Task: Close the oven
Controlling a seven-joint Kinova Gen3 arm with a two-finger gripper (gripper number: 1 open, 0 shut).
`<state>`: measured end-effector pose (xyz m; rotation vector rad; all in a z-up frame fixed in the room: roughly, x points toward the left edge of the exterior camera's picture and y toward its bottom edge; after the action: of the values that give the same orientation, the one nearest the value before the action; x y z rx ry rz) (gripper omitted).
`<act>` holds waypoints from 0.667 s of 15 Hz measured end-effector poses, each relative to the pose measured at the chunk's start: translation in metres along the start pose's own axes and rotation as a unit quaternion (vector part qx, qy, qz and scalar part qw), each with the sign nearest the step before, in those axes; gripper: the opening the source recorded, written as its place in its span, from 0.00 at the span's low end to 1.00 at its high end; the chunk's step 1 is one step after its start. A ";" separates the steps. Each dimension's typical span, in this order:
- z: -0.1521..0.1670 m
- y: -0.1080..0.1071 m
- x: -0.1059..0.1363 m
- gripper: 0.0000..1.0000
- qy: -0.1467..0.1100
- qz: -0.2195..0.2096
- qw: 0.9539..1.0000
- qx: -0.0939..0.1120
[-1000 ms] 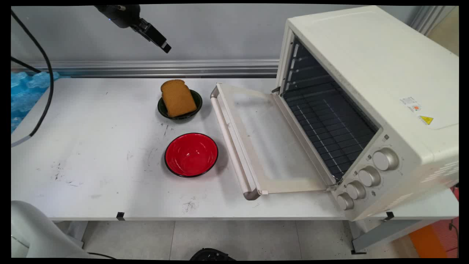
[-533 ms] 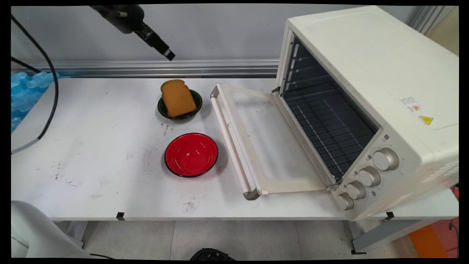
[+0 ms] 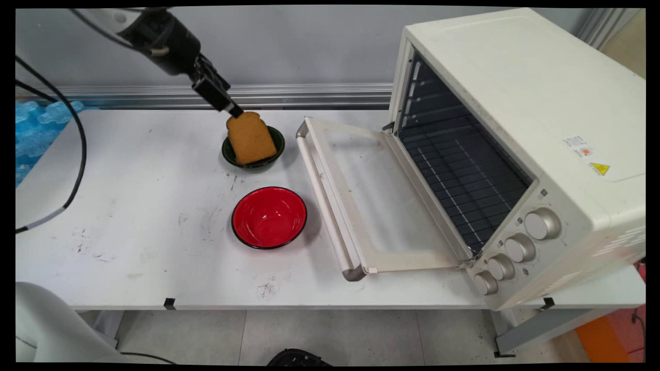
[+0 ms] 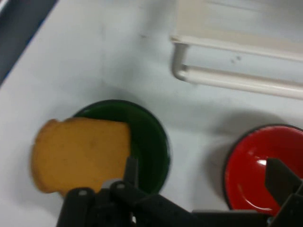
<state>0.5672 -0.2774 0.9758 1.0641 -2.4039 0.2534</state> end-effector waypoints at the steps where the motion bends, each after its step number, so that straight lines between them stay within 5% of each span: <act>1: 0.002 0.007 -0.004 1.00 0.000 0.010 1.000 -0.007; 10: 0.032 0.056 -0.026 1.00 0.001 0.077 0.996 -0.046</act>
<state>0.5294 -0.2346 0.9369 0.8395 -2.4737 0.1928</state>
